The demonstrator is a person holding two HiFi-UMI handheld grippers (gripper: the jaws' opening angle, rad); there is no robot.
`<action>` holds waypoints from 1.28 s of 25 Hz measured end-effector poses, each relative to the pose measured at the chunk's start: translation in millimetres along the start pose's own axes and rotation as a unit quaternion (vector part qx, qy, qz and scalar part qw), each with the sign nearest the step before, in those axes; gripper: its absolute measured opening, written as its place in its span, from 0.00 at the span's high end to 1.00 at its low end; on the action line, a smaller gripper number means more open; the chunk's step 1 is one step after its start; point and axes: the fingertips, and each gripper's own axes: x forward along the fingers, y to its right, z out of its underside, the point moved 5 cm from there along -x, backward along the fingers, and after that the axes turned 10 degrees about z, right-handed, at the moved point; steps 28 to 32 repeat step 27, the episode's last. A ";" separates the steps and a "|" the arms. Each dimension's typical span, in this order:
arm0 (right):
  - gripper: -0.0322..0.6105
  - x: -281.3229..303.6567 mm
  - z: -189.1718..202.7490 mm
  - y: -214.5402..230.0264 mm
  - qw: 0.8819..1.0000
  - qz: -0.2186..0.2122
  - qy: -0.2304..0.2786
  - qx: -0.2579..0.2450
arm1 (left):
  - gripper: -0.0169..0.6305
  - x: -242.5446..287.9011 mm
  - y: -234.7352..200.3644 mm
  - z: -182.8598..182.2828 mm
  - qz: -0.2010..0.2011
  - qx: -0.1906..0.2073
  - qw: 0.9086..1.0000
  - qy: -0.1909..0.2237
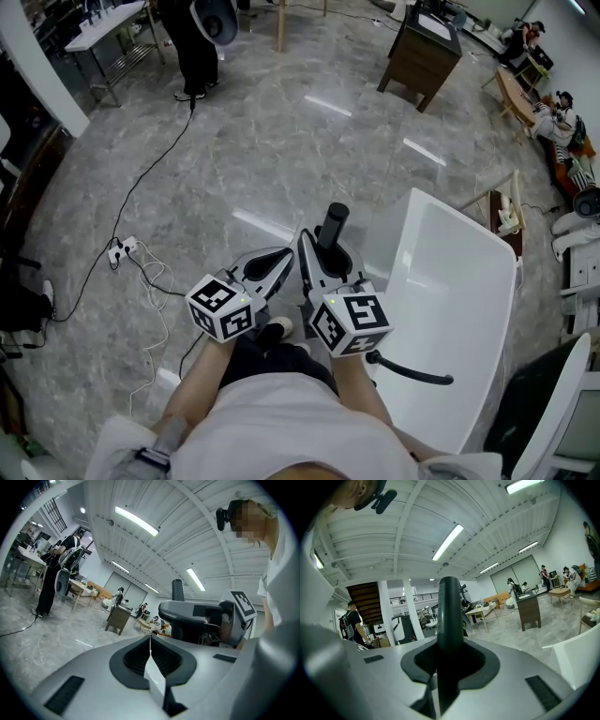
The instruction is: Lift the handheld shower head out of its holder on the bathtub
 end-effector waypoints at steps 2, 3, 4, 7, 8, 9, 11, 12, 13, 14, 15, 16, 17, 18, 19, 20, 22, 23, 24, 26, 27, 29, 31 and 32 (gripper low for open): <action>0.79 0.4 -0.4 3.1 1.000 -0.001 0.000 0.001 | 0.95 5.1 0.3 -0.5 0.003 0.001 1.000 0.001; 0.79 0.7 -0.8 4.7 1.000 -0.001 0.000 0.001 | 0.95 7.5 0.6 -0.8 0.005 0.002 1.000 0.001; 0.79 0.9 -1.4 6.4 1.000 -0.001 0.001 0.001 | 0.95 9.7 0.8 -0.8 0.006 0.002 1.000 0.001; 0.79 1.0 -2.7 10.3 1.000 0.000 0.003 0.000 | 0.95 14.0 -0.1 -0.5 0.008 0.003 1.000 0.000; 0.79 1.0 -2.9 11.3 1.000 0.001 0.003 0.001 | 0.95 15.0 -0.7 -0.7 0.008 0.003 1.000 0.000; 0.79 1.1 -3.1 12.3 1.000 0.002 0.003 0.001 | 0.95 16.1 -1.0 -1.1 0.009 0.003 1.000 0.000; 0.79 1.4 -3.6 14.4 1.000 0.004 0.002 0.003 | 0.95 18.6 -1.2 -2.2 0.012 0.003 1.000 0.000; 0.79 1.6 -3.4 15.1 1.000 0.005 0.002 0.004 | 0.95 19.5 -1.2 -2.1 0.013 0.003 1.000 -0.001; 0.79 1.9 -3.0 15.2 1.000 0.006 0.002 0.005 | 0.95 20.0 -1.5 -1.4 0.014 0.003 1.000 -0.002; 0.79 2.4 -2.5 14.9 1.000 0.006 0.002 0.005 | 0.95 20.1 -2.0 -0.6 0.015 0.002 1.000 -0.003; 0.79 3.0 -2.0 14.1 1.000 0.006 0.002 0.005 | 0.95 19.9 -2.8 -0.1 0.016 0.002 1.000 -0.004; 0.79 3.7 -1.6 13.3 1.000 0.006 0.002 0.004 | 0.95 19.5 -3.5 0.1 0.017 0.001 1.000 -0.004; 0.79 4.3 -1.2 12.7 1.000 0.007 0.002 0.004 | 0.95 19.1 -4.3 -0.2 0.018 0.001 1.000 -0.005; 0.79 4.9 -0.9 12.4 1.000 0.007 0.001 0.005 | 0.95 18.8 -5.0 -0.7 0.018 0.001 1.000 -0.005; 0.79 5.4 -0.6 12.6 1.000 0.008 0.000 0.005 | 0.95 18.8 -5.6 -1.3 0.018 0.001 1.000 -0.005; 0.79 5.6 -0.1 13.2 1.000 0.008 -0.001 0.006 | 0.95 18.9 -6.0 -1.6 0.018 0.001 1.000 -0.004; 0.79 5.3 0.7 14.6 1.000 0.009 -0.002 0.007 | 0.95 19.2 -6.4 -1.3 0.018 0.001 1.000 -0.004; 0.79 5.3 0.8 14.7 1.000 0.010 -0.002 0.007 | 0.95 19.0 -6.7 -1.3 0.018 0.001 1.000 -0.004; 0.79 5.7 0.5 14.3 1.000 0.010 -0.002 0.007 | 0.95 18.7 -7.2 -1.5 0.018 0.001 1.000 -0.005; 0.79 7.0 -0.7 12.5 1.000 0.011 -0.001 0.005 | 0.95 17.8 -8.3 -3.0 0.019 0.001 1.000 -0.005; 0.79 7.7 -1.4 11.5 1.000 0.011 0.000 0.005 | 0.95 17.3 -8.9 -3.9 0.019 0.002 1.000 -0.005; 0.79 7.7 -1.4 11.5 1.000 0.011 0.000 0.005 | 0.95 17.3 -8.9 -3.9 0.019 0.002 1.000 -0.005; 0.79 7.7 -1.4 11.5 1.000 0.011 0.000 0.005 | 0.95 17.3 -8.9 -3.9 0.019 0.002 1.000 -0.005; 0.79 7.7 -1.4 11.5 1.000 0.011 0.000 0.005 | 0.95 17.3 -8.9 -3.9 0.019 0.002 1.000 -0.005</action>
